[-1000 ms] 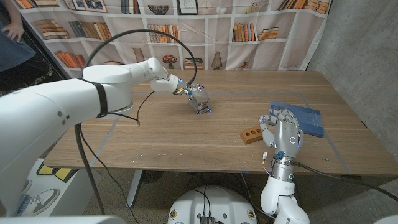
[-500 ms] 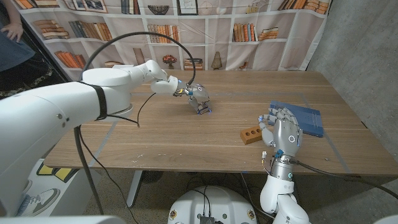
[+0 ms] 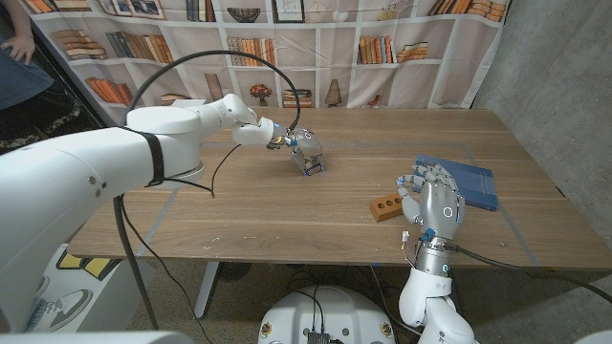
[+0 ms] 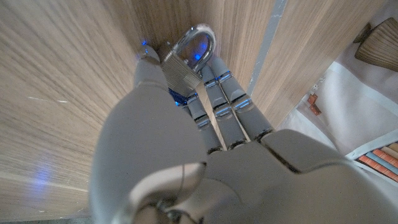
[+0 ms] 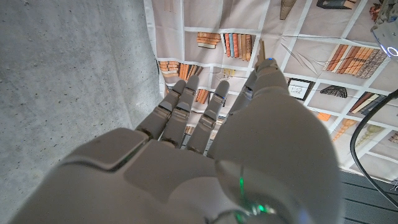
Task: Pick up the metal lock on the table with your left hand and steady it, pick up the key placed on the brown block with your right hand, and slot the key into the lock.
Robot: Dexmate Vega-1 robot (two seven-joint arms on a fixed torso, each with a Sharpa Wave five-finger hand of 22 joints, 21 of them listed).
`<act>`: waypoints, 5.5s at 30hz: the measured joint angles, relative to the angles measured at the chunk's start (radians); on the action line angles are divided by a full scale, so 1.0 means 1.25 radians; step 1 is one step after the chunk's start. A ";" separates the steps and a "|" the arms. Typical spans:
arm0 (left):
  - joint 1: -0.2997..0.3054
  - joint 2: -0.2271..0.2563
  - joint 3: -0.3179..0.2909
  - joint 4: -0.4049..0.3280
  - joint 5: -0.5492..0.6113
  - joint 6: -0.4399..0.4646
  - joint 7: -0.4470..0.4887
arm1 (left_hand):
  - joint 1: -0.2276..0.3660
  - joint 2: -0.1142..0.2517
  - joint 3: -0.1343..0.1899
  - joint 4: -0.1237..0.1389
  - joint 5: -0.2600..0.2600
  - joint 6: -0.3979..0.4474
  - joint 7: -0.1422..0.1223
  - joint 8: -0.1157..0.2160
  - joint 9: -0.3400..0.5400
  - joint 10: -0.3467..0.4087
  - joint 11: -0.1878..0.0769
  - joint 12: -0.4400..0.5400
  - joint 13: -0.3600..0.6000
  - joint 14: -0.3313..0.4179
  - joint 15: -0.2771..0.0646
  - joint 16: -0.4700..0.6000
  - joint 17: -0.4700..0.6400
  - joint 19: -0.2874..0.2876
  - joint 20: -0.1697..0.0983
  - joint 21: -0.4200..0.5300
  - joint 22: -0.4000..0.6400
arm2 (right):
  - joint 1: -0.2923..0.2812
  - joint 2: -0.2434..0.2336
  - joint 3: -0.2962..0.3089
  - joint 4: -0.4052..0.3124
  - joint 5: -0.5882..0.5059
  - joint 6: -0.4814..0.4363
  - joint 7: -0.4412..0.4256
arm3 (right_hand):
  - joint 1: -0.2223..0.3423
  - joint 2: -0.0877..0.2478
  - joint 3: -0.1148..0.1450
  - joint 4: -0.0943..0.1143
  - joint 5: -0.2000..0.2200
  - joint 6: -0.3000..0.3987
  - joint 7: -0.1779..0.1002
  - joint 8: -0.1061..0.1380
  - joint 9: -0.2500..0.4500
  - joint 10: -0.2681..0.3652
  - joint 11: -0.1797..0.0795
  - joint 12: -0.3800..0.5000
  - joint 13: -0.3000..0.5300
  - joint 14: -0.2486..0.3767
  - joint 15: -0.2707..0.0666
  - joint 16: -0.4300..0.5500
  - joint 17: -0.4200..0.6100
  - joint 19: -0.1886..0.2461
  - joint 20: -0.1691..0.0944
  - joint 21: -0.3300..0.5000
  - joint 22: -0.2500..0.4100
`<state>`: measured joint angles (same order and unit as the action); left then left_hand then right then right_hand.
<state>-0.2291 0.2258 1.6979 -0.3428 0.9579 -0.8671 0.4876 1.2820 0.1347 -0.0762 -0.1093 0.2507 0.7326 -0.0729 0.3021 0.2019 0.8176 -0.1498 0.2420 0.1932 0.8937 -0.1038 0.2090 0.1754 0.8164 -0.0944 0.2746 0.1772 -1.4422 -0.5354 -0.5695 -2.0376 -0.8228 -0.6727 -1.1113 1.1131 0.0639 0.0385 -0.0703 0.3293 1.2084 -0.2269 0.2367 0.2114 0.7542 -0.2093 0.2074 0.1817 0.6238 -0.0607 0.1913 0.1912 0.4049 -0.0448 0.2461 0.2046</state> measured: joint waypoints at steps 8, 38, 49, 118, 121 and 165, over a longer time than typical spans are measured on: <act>-0.012 -0.003 -0.003 -0.002 -0.020 -0.017 0.002 | 0.000 0.000 0.003 -0.003 -0.003 0.006 0.003 0.000 -0.002 0.001 -0.001 -0.005 0.001 0.007 -0.007 -0.002 -0.001 0.004 -0.004 0.000 0.000 | -0.003 0.009 0.006 0.000 -0.013 0.003 -0.002 | 0.000 0.000 -0.007 -0.002 0.000 0.000 0.000 0.001 -0.004 0.000 0.000 0.000 0.000 0.000 0.000 0.000 0.000 0.000 0.000 0.000 0.000; -0.018 0.017 -0.099 -0.012 -0.261 -0.120 -0.123 | 0.000 0.000 0.003 -0.003 -0.010 0.009 0.006 -0.014 -0.003 0.007 0.004 -0.017 0.001 0.010 -0.010 -0.011 0.000 0.004 -0.004 -0.007 0.000 | -0.003 0.017 0.030 -0.002 -0.051 0.041 -0.004 | 0.004 0.002 -0.014 -0.003 0.003 -0.003 0.000 0.000 0.000 0.000 0.000 0.000 0.002 0.000 0.000 0.000 0.000 0.000 0.000 0.000 0.000; 0.019 0.041 -0.178 -0.022 -0.383 -0.188 -0.192 | 0.000 0.000 0.003 -0.003 -0.012 0.017 0.005 -0.022 -0.003 0.011 0.009 -0.018 0.000 0.014 -0.011 -0.013 -0.001 0.004 -0.004 -0.013 0.000 | 0.003 -0.019 0.038 -0.033 -0.054 0.053 -0.001 | 0.005 0.001 -0.018 0.000 0.003 -0.004 0.001 0.004 0.000 0.000 0.000 0.000 0.002 0.000 0.000 0.000 0.000 0.000 0.000 0.000 0.002; 0.642 0.156 -0.860 -0.677 -0.632 -0.031 -0.268 | 0.000 0.000 0.003 -0.003 -0.022 0.027 0.007 -0.041 0.000 0.019 0.010 -0.036 0.004 0.017 -0.014 -0.023 0.000 -0.004 -0.003 -0.028 0.002 | -0.049 -0.206 0.289 -0.213 0.061 0.456 0.181 | 0.018 0.016 -0.050 0.006 0.003 -0.010 0.004 0.005 0.008 -0.011 -0.003 -0.003 0.002 -0.012 0.003 0.000 0.000 0.000 0.000 0.000 0.002; 0.649 0.157 -0.867 -0.696 -0.602 0.030 -0.245 | 0.000 0.000 0.003 -0.003 -0.022 0.027 0.007 -0.044 0.000 0.019 0.010 -0.036 0.004 0.017 -0.014 -0.023 0.000 -0.004 -0.003 -0.028 0.002 | -0.046 -0.209 0.336 -0.196 0.066 0.469 0.187 | 0.018 0.016 -0.053 0.009 0.003 -0.010 0.004 0.005 0.008 -0.014 0.000 -0.003 0.002 -0.012 0.003 0.000 0.000 0.000 0.000 0.000 0.002; 0.619 0.234 -0.852 -0.815 -0.815 0.140 -0.561 | 0.004 0.004 0.003 -0.003 -0.028 0.024 0.010 -0.059 0.000 0.007 0.021 -0.040 0.003 -0.004 -0.011 -0.025 0.000 -0.015 0.003 -0.034 0.002 | 0.186 -0.268 0.375 -0.106 0.035 0.704 0.430 | 0.030 0.027 -0.077 0.011 0.003 -0.018 0.001 0.007 0.015 -0.036 -0.004 -0.003 0.002 -0.027 0.001 0.000 0.001 -0.007 0.002 0.000 0.002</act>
<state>0.5444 0.5177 0.6331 -1.3620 -0.0605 -0.6917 -0.2135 1.2872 0.1400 -0.0727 -0.1127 0.2159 0.7625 -0.0600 0.2282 0.2019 0.8264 -0.1233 0.1921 0.1974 0.8888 -0.1179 0.1779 0.1750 0.7978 -0.0910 0.2318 0.1793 -1.2101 -0.8709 -0.1012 -2.1700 -0.7785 0.2077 -0.5734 1.1500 0.0980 -0.0580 -0.0566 0.3327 1.1853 -0.2253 0.2457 0.2305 0.7094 -0.2144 0.2036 0.1838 0.5896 -0.0589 0.1915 0.1920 0.3957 -0.0429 0.2461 0.2066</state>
